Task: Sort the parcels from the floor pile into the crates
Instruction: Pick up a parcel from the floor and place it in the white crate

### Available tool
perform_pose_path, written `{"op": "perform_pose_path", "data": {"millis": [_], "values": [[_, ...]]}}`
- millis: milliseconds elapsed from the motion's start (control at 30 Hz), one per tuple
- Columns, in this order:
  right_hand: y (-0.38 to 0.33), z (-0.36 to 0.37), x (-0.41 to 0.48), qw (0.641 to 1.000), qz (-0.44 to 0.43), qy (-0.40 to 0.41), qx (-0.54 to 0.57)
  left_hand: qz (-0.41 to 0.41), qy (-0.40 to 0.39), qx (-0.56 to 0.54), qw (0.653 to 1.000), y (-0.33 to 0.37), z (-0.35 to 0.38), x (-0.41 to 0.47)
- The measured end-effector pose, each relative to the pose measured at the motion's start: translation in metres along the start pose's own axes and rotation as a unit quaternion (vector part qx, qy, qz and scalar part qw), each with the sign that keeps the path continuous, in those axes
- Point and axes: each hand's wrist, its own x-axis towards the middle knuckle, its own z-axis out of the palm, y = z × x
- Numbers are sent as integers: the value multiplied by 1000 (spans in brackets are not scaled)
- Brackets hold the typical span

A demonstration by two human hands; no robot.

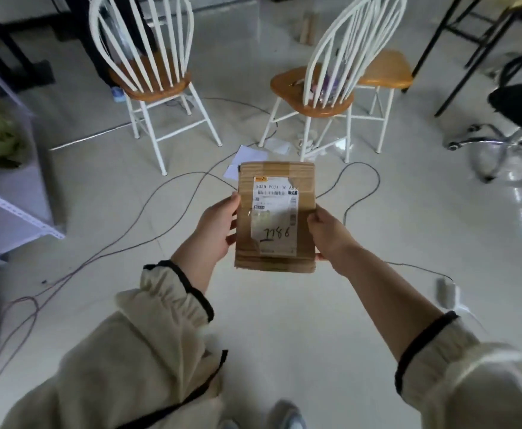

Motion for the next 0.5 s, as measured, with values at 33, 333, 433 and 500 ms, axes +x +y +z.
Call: {"op": "perform_pose_path", "data": {"millis": [33, 333, 433, 500], "values": [[-19, -19, -22, 1000, -1, 9, 5, 11, -16, 10, 1000, 21, 9, -23], [-68, -110, -159, 990, -22, 102, 99, 76, -147, 52, 985, 91, 72, -135], [-58, -121, -202, 981, -5, 143, 132, 76, -188, 94, 975, 88, 92, -155], [-49, -126, -231, 972, 15, 170, 160, 81, -216, 131, 964, 84, 108, -171]]}}
